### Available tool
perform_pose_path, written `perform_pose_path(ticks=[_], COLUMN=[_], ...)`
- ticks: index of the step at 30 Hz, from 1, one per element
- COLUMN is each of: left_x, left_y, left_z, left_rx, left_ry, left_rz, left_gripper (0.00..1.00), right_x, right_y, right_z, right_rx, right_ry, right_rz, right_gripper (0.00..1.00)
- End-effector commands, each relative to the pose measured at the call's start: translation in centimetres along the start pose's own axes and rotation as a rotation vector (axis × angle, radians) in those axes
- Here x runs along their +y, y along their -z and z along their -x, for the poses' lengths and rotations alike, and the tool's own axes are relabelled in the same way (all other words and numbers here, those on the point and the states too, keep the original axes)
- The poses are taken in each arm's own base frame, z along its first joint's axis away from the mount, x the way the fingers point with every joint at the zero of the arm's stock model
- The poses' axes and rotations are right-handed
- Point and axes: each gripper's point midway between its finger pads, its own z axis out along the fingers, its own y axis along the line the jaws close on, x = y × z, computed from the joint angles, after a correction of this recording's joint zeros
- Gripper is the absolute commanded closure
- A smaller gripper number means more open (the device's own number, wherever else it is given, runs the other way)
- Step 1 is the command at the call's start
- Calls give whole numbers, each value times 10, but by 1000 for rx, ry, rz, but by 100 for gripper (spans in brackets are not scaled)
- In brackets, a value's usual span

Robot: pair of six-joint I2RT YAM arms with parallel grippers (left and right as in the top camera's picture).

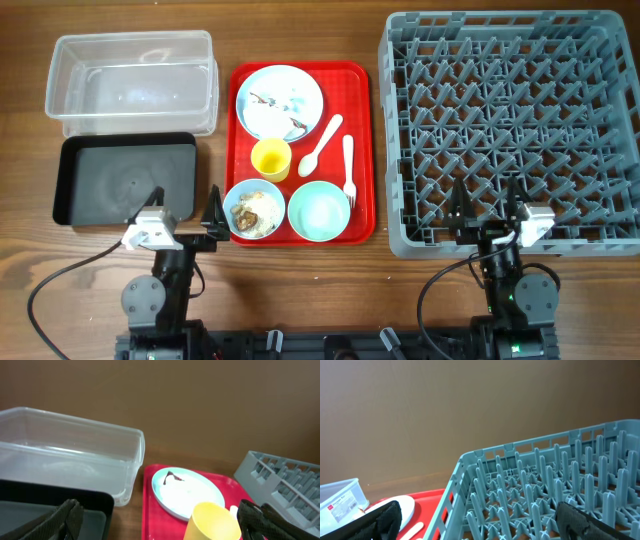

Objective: Sort waste into correct bins and load items into the dishwasher rack

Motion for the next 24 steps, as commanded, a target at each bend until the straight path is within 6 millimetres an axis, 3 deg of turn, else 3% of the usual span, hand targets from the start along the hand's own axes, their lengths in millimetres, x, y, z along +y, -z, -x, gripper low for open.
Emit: perform_pose_path(ticks=[1, 6, 13, 18, 24], left_x=[-6, -8, -14, -19, -29], left_y=[4, 2, -10, -33, -78], left_z=[22, 31, 60, 86, 119], left_rx=[-48, -28, 105, 223, 388], left_ry=[-25, -23, -12, 1, 17], left_rz=[-15, -10, 23, 51, 69], left_gripper=[0, 0, 0, 0, 0], right_x=[10, 17, 31, 44, 58], right_y=[2, 4, 3, -10, -40], right_z=[16, 35, 70, 89, 103], right_rx=[-37, -70, -86, -37, 134], right_ry=[47, 101, 148, 183, 167], right_rz=[43, 62, 89, 131, 161], right_gripper=[0, 0, 0, 0, 0])
